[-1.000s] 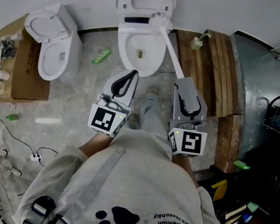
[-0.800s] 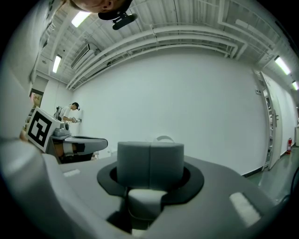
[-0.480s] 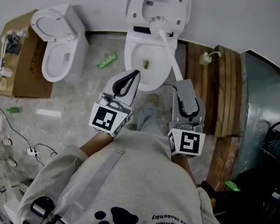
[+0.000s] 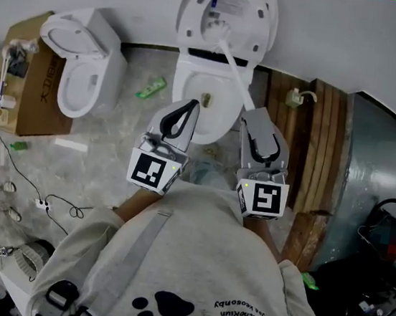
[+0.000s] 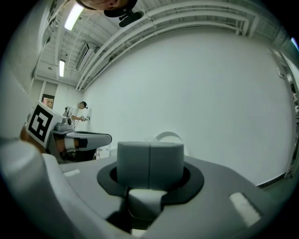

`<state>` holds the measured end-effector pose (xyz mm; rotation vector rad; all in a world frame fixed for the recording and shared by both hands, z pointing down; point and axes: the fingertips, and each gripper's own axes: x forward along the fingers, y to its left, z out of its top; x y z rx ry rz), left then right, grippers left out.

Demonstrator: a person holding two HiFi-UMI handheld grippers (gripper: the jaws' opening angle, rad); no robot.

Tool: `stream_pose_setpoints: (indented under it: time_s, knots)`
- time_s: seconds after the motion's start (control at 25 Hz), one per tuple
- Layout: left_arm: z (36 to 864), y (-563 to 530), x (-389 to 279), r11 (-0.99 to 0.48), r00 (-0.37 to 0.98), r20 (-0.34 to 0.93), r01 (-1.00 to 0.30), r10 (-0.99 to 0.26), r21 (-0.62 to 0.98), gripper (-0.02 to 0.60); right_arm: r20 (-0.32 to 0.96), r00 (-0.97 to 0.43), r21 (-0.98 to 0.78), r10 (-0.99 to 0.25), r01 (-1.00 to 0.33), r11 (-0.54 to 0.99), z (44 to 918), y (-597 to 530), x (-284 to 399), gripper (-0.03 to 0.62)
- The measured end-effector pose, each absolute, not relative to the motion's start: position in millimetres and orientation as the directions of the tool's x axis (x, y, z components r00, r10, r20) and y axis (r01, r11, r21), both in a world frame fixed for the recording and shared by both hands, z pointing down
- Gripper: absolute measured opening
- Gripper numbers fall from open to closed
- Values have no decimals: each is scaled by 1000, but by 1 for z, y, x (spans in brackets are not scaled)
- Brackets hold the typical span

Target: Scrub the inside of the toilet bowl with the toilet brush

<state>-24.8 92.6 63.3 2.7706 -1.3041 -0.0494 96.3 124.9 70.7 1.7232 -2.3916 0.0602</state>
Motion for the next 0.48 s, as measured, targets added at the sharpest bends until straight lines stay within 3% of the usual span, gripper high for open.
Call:
stream_pose_setpoints:
  time_s: [0.48]
  knots:
    - [67,30,-4,-576,579,8,-813,-815,88,-6,203,-418,66,-886,-897,438,83,53,106,149]
